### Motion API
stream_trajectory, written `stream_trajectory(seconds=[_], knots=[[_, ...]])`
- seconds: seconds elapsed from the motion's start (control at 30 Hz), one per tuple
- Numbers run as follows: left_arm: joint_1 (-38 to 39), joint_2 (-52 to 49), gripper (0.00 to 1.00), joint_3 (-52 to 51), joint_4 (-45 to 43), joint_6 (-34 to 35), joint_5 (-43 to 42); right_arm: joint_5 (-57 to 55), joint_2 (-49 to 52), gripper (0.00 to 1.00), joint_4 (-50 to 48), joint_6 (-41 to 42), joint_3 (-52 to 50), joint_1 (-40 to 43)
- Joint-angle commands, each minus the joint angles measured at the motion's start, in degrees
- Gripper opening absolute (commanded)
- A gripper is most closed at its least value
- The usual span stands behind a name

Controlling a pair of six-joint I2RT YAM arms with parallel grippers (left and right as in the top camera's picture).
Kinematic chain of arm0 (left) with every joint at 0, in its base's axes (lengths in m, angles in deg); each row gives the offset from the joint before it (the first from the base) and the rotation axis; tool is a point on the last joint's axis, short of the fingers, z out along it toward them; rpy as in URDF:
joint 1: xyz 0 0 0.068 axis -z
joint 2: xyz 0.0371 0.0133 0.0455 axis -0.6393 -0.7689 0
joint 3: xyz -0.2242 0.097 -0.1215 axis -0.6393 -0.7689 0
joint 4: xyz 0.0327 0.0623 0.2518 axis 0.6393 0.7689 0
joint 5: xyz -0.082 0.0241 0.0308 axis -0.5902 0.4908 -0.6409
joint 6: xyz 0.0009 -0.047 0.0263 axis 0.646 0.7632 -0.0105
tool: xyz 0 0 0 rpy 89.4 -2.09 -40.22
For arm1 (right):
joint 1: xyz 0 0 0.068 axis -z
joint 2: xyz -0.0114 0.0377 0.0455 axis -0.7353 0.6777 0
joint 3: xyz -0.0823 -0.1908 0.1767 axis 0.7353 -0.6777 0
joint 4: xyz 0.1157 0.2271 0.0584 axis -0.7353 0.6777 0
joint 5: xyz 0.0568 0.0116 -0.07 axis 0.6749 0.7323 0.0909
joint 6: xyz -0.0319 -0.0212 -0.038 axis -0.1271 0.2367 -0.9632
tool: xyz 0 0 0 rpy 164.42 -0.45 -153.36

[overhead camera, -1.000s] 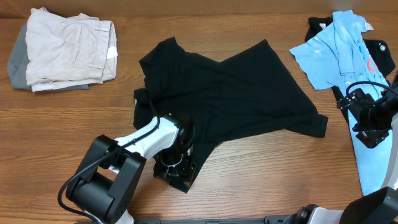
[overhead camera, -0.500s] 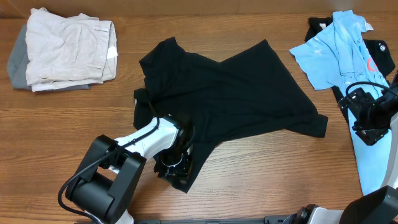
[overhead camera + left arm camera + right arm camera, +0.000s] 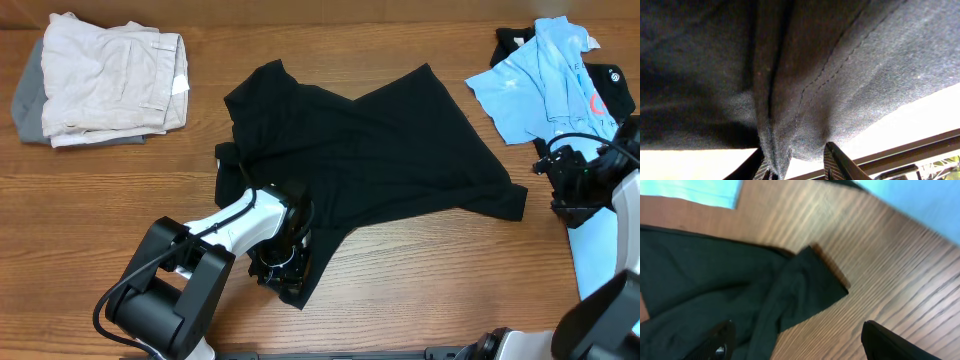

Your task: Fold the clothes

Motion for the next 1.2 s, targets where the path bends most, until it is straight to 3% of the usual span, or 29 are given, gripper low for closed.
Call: stream_trajectory(seconds=[0.0, 0.17, 0.3, 0.6, 0.77, 1.17], knots=[[0.3, -0.4, 0.36, -1.0, -2.6, -1.0, 0.7, 1.6, 3.3, 0.85, 0.1, 2.4, -0.2, 0.0], [0.4, -0.4, 0.36, -1.0, -3.5, -1.1, 0.5, 2.4, 7.8, 0.80, -1.9, 2.1, -0.2, -0.4], [0.4, -0.4, 0.36, -1.0, -3.8, -1.2, 0.5, 2.4, 11.0, 0.70, -6.5, 0.0, -0.2, -0.6], [0.4, -0.4, 0.37, -1.0, -3.8, -2.0, 0.5, 2.4, 14.1, 0.70, -10.8, 0.3, -0.2, -0.7], [0.4, -0.4, 0.37, -1.0, -3.8, -2.0, 0.5, 2.4, 15.3, 0.63, -12.2, 0.5, -0.2, -1.3], [0.4, -0.4, 0.38, -1.0, -3.9, -2.0, 0.5, 0.0, 16.4, 0.63, -13.9, 3.9, -0.2, -4.9]])
